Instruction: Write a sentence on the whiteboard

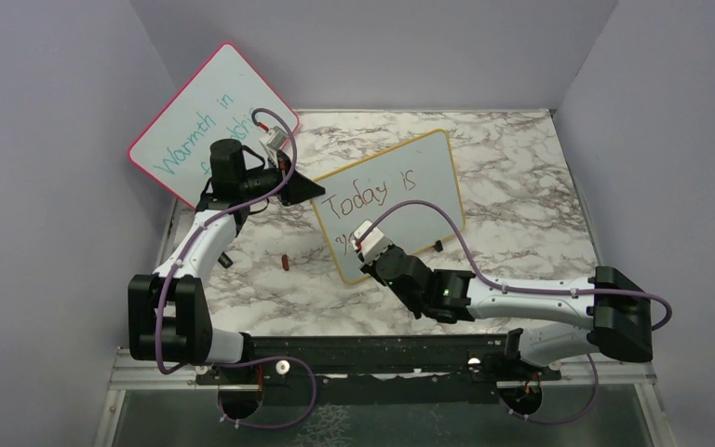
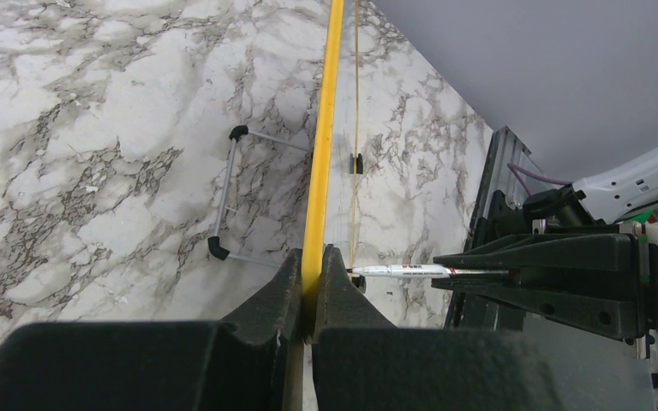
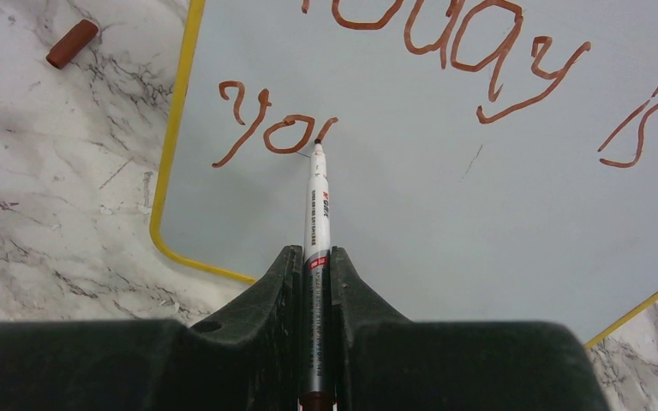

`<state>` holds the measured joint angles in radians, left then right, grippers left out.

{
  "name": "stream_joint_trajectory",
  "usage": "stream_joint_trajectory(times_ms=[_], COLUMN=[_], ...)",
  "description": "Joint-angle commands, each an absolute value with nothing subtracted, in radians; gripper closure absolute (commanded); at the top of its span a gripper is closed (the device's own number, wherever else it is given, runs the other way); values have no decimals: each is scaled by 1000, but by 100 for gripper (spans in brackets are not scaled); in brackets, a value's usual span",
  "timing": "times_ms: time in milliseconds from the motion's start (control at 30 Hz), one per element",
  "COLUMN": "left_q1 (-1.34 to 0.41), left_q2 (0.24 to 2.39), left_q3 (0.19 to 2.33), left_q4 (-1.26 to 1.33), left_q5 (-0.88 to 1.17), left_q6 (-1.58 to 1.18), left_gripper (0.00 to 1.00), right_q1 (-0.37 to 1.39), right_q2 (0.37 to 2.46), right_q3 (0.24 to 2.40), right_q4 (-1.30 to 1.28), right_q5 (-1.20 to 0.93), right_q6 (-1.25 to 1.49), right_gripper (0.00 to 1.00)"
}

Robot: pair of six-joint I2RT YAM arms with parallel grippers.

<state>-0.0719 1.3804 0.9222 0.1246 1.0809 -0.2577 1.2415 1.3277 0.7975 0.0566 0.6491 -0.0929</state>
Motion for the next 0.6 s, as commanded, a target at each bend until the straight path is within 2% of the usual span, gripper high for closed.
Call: stream_joint_trajectory(times_ms=[0,567], left_q1=[-69,-69], left_q2=[1396,1396], left_q3=[914,914], left_q4=[62,62], left_q5=[1019,1020], left_q6=[-190,-190], left_gripper=[100,100], right_q1=[1235,1235], right_q2=[1323,1299], right_q3=[785,776], right_q4=[2,-26], right_q5=[627,686], right_q6=[-70,-76], right_gripper=[100,100])
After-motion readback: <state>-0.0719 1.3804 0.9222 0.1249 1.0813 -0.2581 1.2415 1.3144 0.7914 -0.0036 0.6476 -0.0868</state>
